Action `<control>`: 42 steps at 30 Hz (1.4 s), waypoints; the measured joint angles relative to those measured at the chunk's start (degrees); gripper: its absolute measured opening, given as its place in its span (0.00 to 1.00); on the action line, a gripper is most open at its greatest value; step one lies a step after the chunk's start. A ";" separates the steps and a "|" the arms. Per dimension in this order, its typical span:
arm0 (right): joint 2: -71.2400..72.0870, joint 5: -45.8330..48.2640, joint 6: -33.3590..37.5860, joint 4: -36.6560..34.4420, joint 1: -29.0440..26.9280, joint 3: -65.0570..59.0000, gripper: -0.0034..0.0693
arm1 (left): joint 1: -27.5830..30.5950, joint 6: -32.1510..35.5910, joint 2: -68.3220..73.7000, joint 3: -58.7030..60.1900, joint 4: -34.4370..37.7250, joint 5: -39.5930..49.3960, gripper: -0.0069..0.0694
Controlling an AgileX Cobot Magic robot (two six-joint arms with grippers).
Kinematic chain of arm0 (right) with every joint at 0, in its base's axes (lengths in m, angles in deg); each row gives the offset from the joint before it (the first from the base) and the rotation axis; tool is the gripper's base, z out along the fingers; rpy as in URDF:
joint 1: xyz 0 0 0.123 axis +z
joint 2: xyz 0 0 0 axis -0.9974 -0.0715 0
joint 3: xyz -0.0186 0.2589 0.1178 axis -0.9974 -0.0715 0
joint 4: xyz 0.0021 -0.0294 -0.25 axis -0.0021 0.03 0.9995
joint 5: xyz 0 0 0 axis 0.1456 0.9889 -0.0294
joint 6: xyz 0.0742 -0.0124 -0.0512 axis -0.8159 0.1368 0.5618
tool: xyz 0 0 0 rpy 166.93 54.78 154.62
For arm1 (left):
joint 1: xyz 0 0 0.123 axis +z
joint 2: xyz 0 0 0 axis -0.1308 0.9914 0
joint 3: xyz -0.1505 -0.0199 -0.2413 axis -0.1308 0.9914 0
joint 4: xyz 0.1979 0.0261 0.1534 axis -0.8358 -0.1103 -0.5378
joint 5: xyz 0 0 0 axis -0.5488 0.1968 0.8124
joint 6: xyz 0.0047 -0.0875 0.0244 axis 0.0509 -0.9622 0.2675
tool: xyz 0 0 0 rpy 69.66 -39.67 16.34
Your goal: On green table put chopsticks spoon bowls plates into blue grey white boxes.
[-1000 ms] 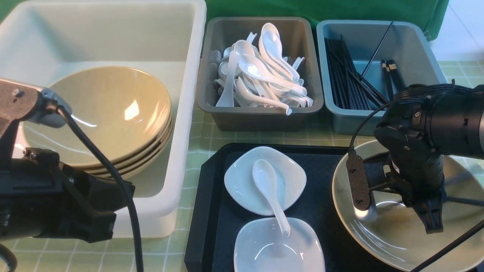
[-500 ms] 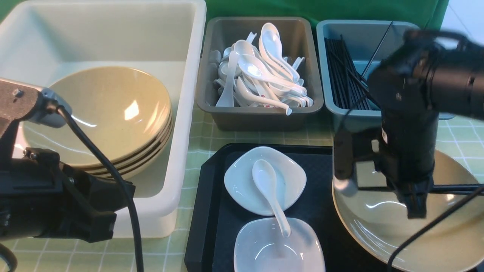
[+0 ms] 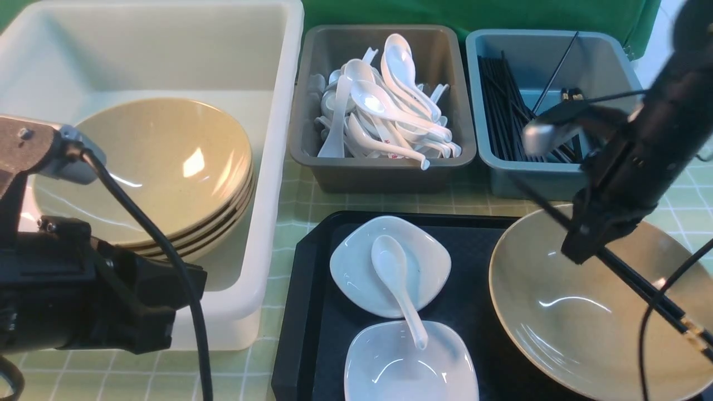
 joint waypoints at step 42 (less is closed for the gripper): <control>-30.85 -13.82 8.82 -63.90 -18.03 31.54 0.10 | 0.00 28.23 0.01 0.00 27.01 -0.92 0.09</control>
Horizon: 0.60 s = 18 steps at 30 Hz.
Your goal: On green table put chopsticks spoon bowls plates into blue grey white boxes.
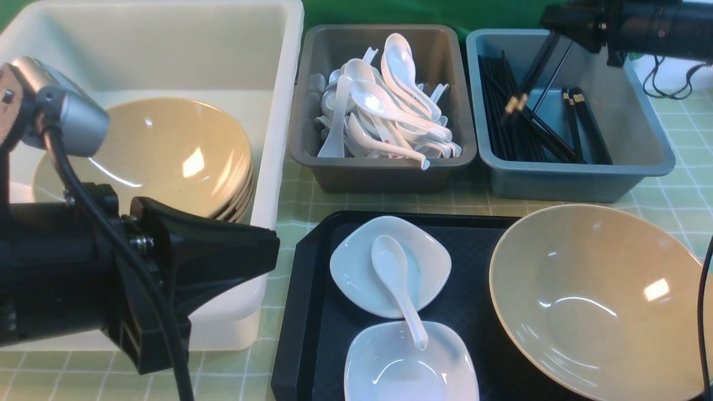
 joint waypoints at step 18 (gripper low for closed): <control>-2.33 2.30 -0.75 14.09 -0.18 0.45 0.45 | 0.00 -0.04 0.00 0.00 0.89 -5.09 0.09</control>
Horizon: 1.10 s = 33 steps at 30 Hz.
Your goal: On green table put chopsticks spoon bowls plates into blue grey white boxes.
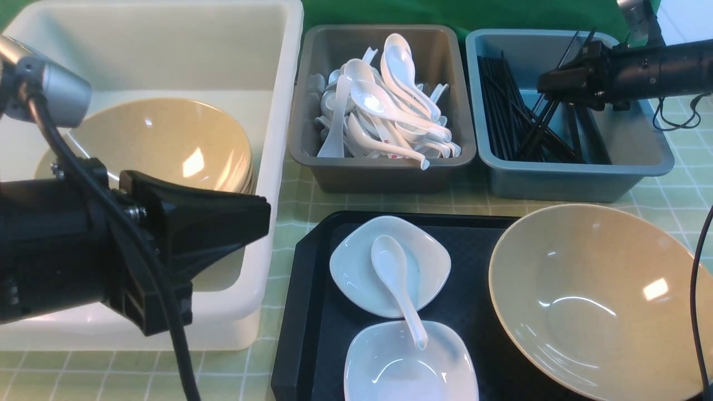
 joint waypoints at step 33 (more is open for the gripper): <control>23.33 -0.93 -13.79 39.11 2.83 0.06 0.62 | 0.00 -1.03 0.00 -0.04 -0.57 15.92 0.09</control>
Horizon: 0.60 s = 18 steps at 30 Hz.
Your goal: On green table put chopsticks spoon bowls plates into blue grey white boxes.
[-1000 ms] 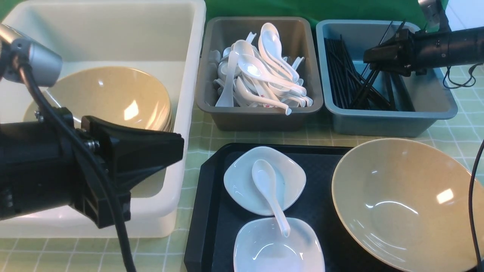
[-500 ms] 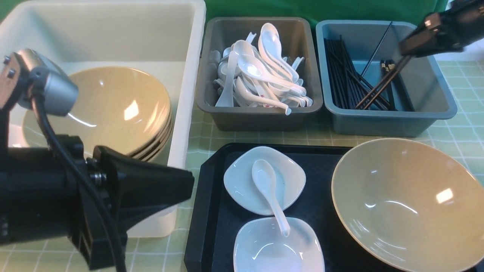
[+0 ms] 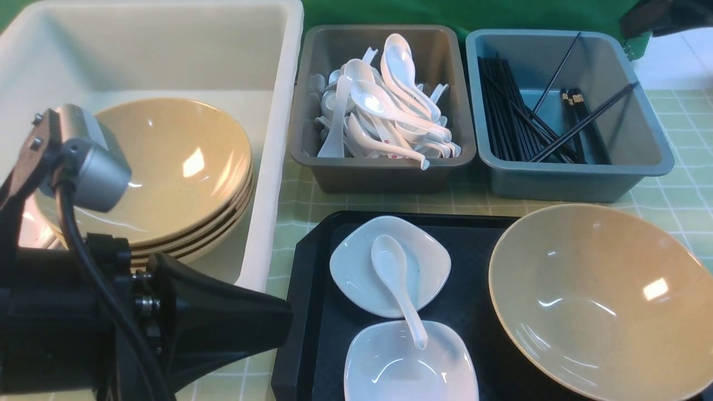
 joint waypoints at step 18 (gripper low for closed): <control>17.11 12.39 2.43 3.40 5.80 -13.15 0.63 | 0.00 -10.78 -0.67 -5.77 -13.42 1.42 0.09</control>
